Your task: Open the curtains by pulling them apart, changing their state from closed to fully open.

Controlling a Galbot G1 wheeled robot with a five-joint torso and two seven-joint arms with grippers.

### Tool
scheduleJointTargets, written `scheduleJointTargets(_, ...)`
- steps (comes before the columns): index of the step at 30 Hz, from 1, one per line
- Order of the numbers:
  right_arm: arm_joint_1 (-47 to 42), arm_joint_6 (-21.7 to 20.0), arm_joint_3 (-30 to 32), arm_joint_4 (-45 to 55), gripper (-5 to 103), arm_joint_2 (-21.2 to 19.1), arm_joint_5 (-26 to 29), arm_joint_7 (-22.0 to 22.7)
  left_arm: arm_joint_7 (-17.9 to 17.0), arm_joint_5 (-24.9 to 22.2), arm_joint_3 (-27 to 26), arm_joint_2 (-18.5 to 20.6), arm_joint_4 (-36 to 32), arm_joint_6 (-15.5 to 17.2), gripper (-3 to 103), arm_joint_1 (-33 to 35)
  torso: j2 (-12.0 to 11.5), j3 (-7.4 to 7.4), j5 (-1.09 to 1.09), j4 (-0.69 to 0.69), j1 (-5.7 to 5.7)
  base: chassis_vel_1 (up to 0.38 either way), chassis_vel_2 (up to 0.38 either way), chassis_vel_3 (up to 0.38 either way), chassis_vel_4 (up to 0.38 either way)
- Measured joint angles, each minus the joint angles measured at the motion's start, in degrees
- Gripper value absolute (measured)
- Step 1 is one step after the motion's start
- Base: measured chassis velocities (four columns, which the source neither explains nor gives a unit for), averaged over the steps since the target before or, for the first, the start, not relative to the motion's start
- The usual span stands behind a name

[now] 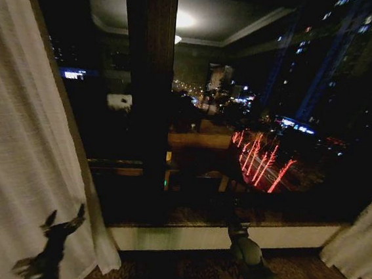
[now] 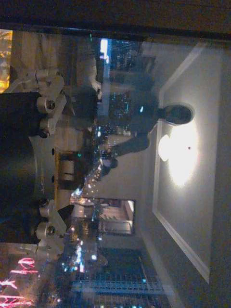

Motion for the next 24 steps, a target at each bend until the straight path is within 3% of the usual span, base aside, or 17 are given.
scheduleJointTargets(8,0.0,0.0,0.0,0.0,100,0.0,0.0,0.0,-6.18,7.98,12.97,0.06,-0.9,9.52,100,-7.55,0.0,0.0,0.01,0.0,0.0,0.0,0.0,0.0,0.0)
scheduleJointTargets(13,0.0,0.0,0.0,0.0,100,0.0,0.0,0.01,-8.62,11.26,18.26,0.1,-1.3,13.4,100,-10.67,0.0,0.0,0.01,-0.01,0.0,0.0,0.0,0.0,0.0)
scheduleJointTargets(16,0.0,0.0,0.0,0.0,100,0.0,0.0,0.0,-7.94,11.47,17.8,0.76,-0.18,12.47,100,-11.67,0.0,0.0,0.0,0.02,0.0,0.0,0.0,0.0,0.0)
scheduleJointTargets(19,-0.01,0.0,0.01,0.0,100,-0.01,0.0,0.01,-4.02,11.7,12.56,4.34,6.57,5.65,100,-15.96,0.0,-0.01,0.03,-0.01,0.0,0.0,0.0,0.0,0.0)
scheduleJointTargets(24,0.0,0.0,0.0,0.0,100,0.0,0.0,0.01,-1.76,11.95,10.28,5.31,9.85,1.79,100,-16.92,0.0,0.0,-0.01,0.01,0.01,0.0,0.0,0.0,0.0)
